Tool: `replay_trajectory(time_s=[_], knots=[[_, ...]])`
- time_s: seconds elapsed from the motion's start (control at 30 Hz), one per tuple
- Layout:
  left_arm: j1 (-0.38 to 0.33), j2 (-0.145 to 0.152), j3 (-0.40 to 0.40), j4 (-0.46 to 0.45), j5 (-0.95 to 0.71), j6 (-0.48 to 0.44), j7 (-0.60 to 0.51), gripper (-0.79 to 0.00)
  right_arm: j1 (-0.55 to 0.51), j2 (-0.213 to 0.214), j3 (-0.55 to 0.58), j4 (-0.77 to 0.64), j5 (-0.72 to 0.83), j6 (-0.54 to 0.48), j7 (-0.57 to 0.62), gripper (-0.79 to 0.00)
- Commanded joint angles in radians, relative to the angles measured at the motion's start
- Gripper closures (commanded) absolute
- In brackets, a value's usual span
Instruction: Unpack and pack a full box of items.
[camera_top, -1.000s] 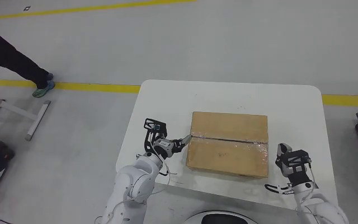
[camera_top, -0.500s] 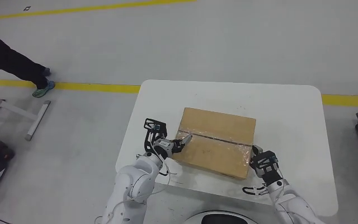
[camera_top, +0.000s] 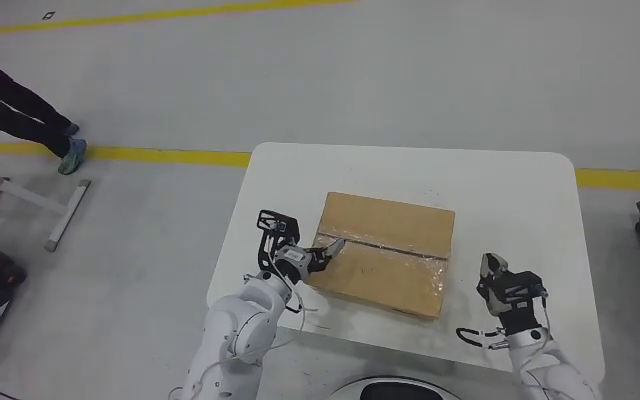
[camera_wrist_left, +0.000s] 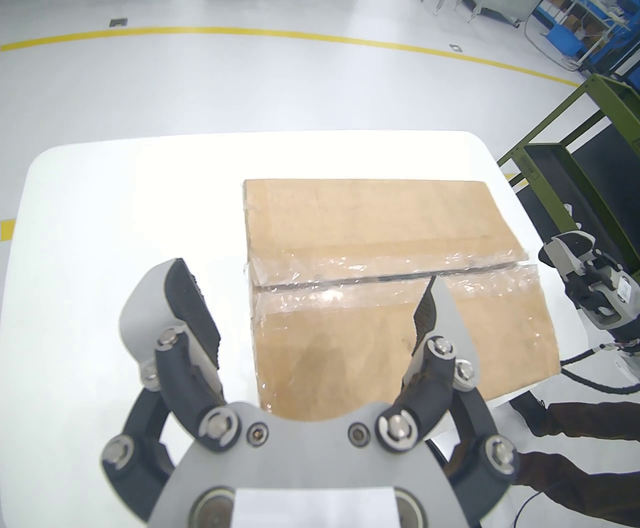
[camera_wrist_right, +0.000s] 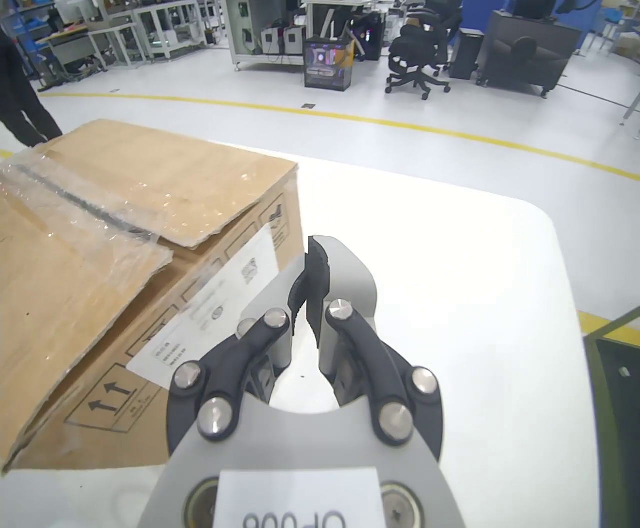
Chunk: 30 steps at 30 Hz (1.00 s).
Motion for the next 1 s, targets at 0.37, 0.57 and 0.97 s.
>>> replay_trajectory(time_s=[0.37,0.57,0.97], knots=[[-0.101,-0.012,0.253,-0.048,0.147,-0.085,-0.085,-0.785,-0.128,0.002,0.202,-0.092,0.117,0.007,-0.068,0.0],[-0.101,-0.012,0.253,-0.048,0.147,-0.085,-0.085,-0.785,-0.153,-0.002,0.23,-0.095,0.138,-0.003,-0.077,0.0],[-0.098,-0.014,0.279,-0.028,0.147,-0.096,-0.064,-0.785,-0.141,-0.009,0.236,-0.078,0.126,-0.018,-0.062,0.0]])
